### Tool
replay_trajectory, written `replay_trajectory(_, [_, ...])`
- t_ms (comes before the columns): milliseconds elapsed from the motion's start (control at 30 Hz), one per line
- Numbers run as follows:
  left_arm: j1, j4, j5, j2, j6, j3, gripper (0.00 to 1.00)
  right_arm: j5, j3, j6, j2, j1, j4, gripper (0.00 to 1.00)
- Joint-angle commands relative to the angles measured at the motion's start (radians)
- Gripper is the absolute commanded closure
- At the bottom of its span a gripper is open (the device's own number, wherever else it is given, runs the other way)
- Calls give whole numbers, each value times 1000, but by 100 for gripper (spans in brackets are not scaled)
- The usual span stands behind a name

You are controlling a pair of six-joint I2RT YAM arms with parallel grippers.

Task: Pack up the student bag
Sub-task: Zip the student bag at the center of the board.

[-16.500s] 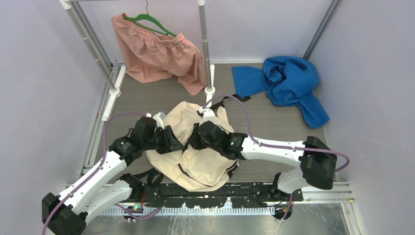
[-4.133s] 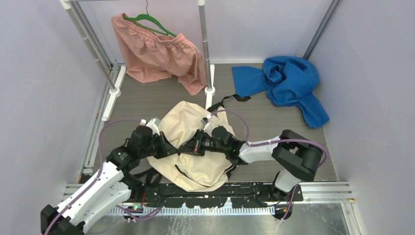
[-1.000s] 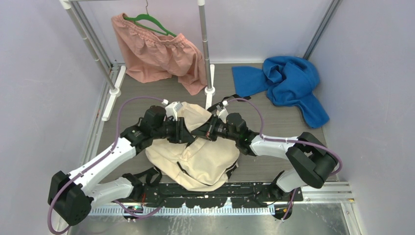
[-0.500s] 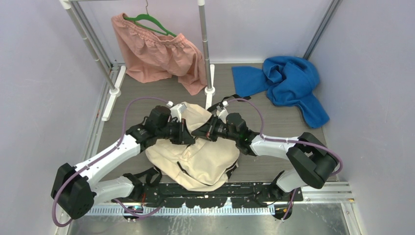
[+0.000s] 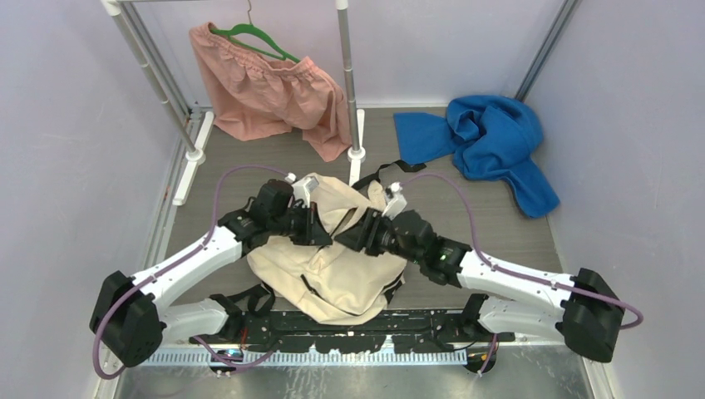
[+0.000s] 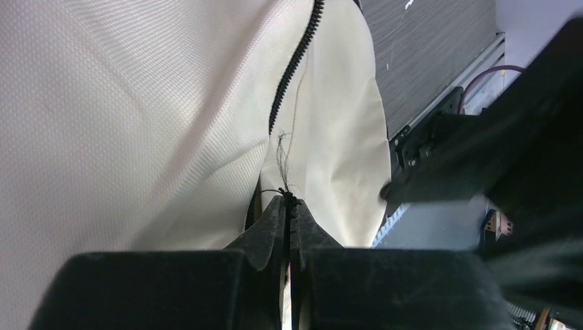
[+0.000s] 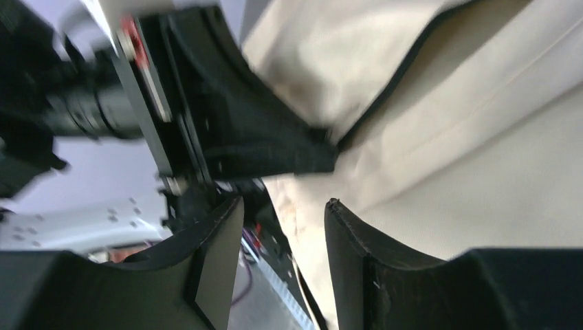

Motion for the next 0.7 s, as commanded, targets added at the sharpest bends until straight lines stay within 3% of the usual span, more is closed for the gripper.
replay_trajectory(0, [-4, 86, 18, 39, -17, 53, 100, 169, -2, -75, 55, 158, -64, 46])
replay_trajectory(133, [-5, 115, 53, 71, -34, 55, 100, 278, 81, -165, 139, 282, -96, 46])
replay_trajectory(333, [-4, 119, 78, 94, -43, 78, 100, 315, 150, -182, 281, 319, -104, 46])
replay_trajectory(400, [-5, 118, 78, 97, -44, 83, 100, 321, 158, -170, 311, 321, -103, 56])
replay_trajectory(500, [-5, 120, 76, 102, -48, 87, 100, 314, 146, -161, 323, 324, -81, 92])
replay_trajectory(533, [-5, 120, 69, 104, -49, 89, 100, 312, 138, -159, 319, 326, -74, 98])
replay_trajectory(667, [-4, 120, 47, 126, -48, 106, 100, 311, 109, -168, 300, 343, -66, 99])
